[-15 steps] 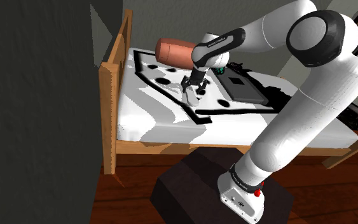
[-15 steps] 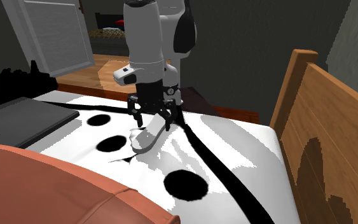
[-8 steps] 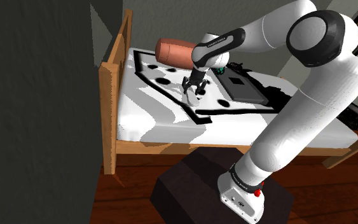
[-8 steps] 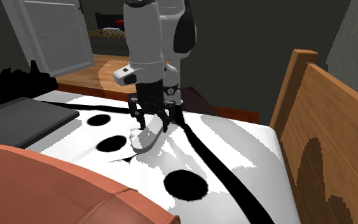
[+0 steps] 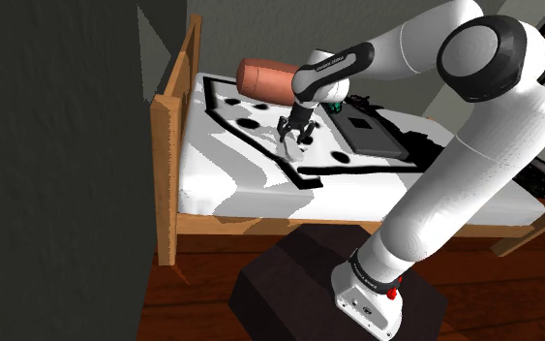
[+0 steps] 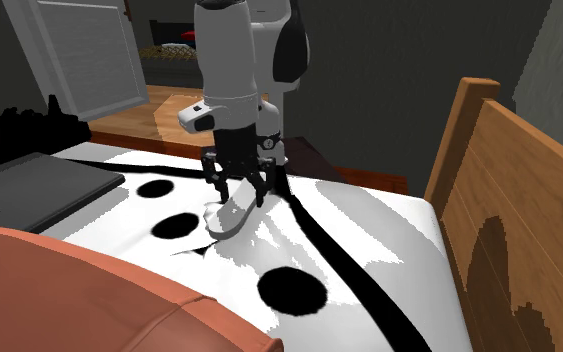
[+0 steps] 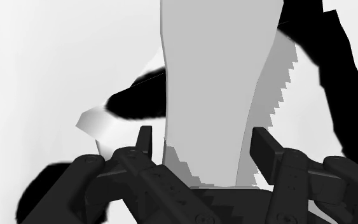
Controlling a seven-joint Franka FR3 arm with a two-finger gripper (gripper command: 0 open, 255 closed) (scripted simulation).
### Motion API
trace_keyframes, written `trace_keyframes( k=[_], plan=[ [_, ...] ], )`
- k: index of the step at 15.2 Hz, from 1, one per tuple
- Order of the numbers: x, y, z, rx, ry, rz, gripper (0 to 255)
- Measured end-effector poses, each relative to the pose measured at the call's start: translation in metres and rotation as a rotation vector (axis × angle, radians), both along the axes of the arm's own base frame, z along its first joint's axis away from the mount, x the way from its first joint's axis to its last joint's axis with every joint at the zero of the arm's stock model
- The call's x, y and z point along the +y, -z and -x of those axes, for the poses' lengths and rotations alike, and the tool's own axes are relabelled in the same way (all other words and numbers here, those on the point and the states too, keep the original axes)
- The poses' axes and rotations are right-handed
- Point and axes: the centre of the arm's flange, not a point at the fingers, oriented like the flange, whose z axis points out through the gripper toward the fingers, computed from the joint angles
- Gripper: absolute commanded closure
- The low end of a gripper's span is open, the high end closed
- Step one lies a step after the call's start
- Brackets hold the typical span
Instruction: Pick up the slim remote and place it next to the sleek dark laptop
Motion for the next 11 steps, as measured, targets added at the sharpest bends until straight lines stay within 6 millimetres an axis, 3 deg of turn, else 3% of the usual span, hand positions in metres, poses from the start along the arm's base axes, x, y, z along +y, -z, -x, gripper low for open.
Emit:
trace_keyframes(
  k=[11],
  plan=[
    [0.0,-0.055,0.001,0.0,0.0,0.0,255]
  ],
)
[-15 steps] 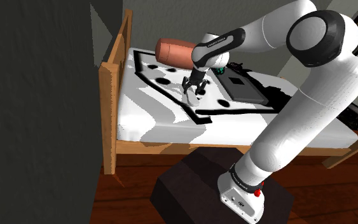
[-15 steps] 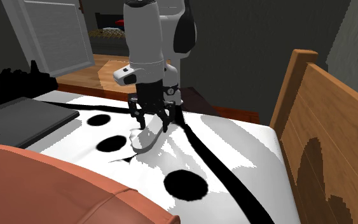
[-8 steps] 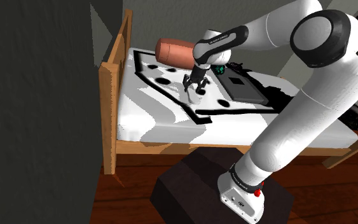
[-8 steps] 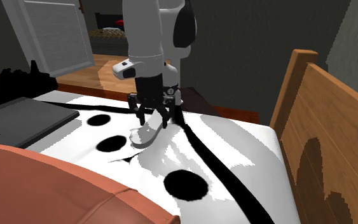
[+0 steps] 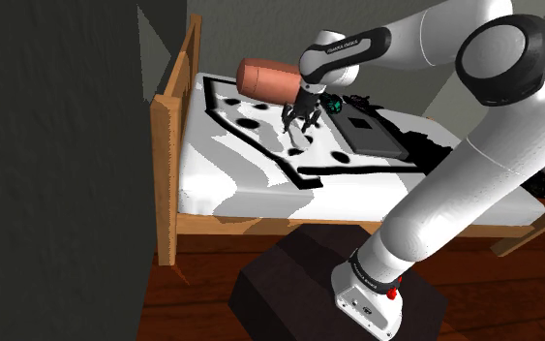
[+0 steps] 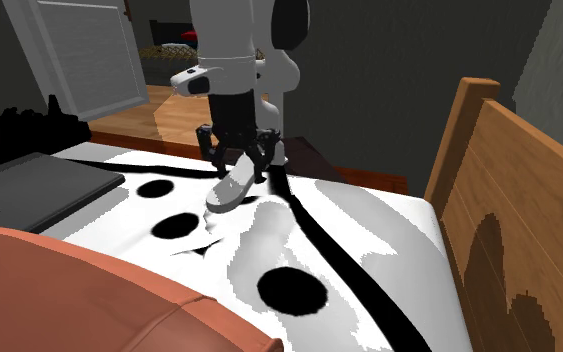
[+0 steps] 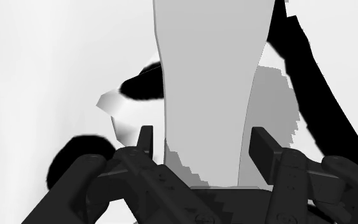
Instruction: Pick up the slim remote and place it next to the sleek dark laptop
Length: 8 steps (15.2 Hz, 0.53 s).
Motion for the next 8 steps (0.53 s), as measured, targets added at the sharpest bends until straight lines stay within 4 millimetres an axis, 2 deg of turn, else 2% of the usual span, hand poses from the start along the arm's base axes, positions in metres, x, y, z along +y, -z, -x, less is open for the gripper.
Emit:
trace_keyframes(
  k=[8],
  plan=[
    [0.0,-0.042,-0.002,0.0,0.0,0.0,255]
  ],
)
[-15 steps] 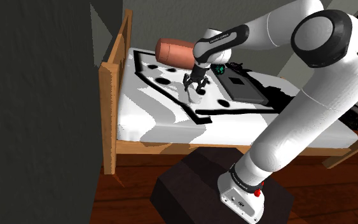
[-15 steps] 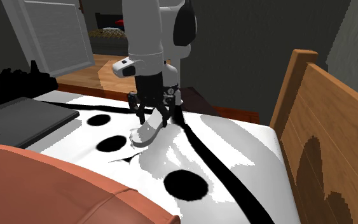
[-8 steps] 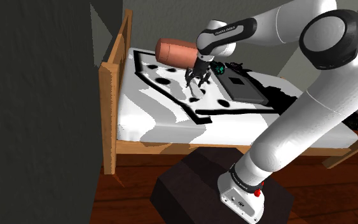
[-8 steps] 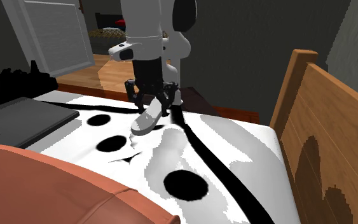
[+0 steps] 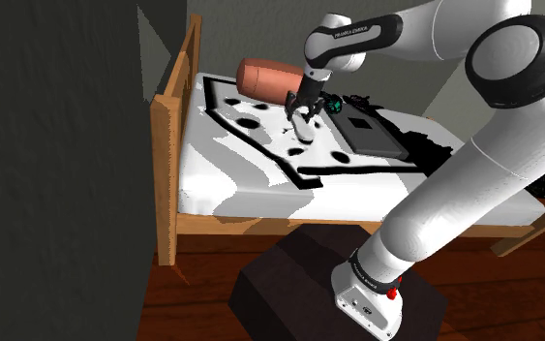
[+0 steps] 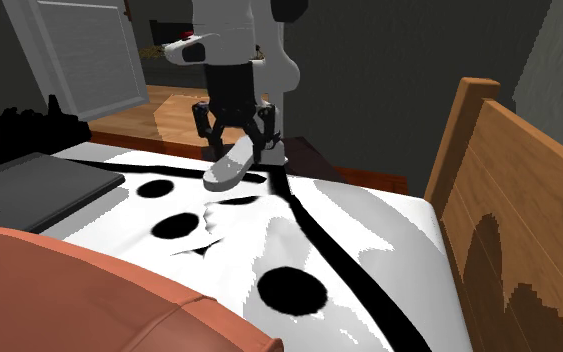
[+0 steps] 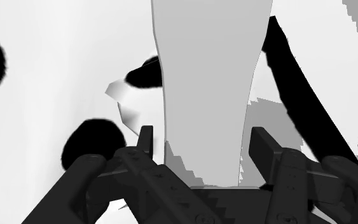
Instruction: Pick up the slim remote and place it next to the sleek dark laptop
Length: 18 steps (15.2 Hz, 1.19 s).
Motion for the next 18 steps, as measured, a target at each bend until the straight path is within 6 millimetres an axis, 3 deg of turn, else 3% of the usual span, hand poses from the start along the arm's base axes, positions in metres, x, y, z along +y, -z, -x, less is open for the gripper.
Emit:
trace_keyframes(
  k=[2,5,18],
  plan=[
    [0.0,-0.009,0.001,0.0,0.0,0.0,255],
    [-0.012,-0.013,0.021,0.001,0.001,0.0,255],
    [-0.115,-0.014,0.164,0.0,0.002,0.0,255]
  ],
)
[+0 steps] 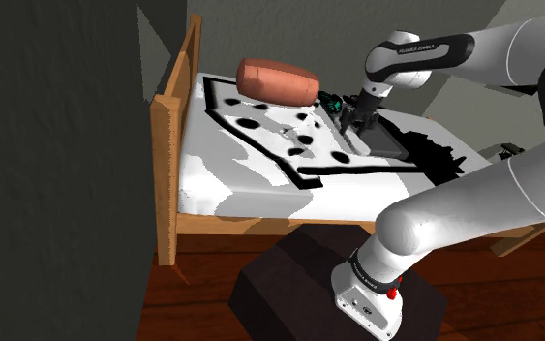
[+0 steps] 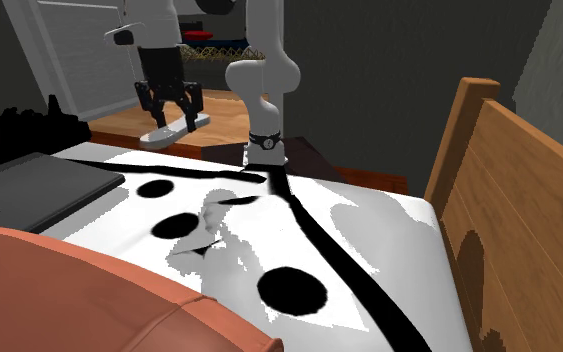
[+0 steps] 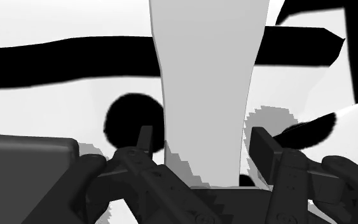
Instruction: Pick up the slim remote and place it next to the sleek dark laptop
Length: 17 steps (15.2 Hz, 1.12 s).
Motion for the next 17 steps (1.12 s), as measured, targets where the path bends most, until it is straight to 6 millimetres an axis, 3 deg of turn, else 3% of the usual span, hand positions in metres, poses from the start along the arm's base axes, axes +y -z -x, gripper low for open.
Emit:
trace_keyframes(
  k=[3,5,17],
  plan=[
    [-0.025,0.0,0.031,0.0,0.0,0.0,255],
    [-0.031,0.006,0.039,0.0,-0.001,0.0,255],
    [-0.034,0.067,0.041,0.001,-0.002,-0.001,255]
  ],
)
